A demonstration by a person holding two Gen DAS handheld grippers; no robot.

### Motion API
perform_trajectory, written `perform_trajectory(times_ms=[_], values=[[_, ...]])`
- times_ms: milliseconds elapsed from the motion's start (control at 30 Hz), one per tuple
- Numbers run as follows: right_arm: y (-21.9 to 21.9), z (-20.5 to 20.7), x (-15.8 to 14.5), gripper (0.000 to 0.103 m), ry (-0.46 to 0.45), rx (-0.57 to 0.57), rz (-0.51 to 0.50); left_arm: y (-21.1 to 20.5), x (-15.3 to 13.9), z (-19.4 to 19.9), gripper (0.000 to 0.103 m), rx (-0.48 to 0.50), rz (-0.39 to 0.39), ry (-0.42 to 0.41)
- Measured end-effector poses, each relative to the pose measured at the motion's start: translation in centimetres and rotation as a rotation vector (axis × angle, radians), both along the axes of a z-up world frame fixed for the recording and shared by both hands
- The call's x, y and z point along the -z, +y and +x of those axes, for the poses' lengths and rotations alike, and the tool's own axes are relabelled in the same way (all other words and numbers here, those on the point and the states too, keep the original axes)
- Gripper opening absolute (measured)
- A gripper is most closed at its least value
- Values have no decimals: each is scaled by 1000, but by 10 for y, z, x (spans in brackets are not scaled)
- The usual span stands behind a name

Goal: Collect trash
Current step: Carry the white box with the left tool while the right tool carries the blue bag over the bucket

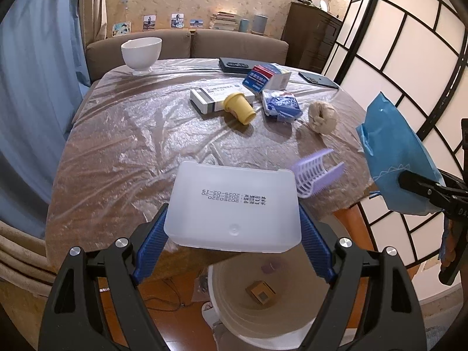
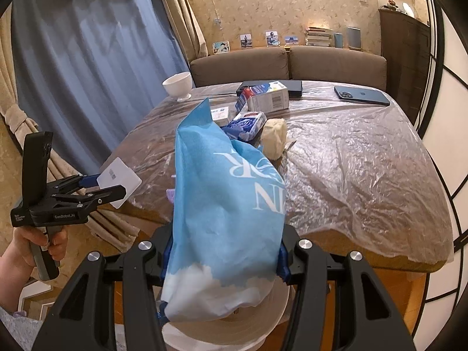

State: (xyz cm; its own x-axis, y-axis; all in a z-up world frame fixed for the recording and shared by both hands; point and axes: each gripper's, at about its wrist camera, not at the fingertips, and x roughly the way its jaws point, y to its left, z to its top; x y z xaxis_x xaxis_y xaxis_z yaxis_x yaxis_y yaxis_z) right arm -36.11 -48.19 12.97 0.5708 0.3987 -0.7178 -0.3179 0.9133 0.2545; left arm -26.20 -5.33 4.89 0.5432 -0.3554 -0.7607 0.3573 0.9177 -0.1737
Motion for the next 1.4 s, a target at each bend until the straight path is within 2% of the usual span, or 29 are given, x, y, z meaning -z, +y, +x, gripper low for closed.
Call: perform_trajectory(times_ms=[567,1100,1400], values=[[15,-27,14,51,66,-89,1,-11,8,-26,84,43,-4,36],[29,-37,46,51,158,-151,-14,-22,27,-46,84,68,3,97],[32,-41,52,51,179,-172,-19,-31,35,-54,84,84,12,116]])
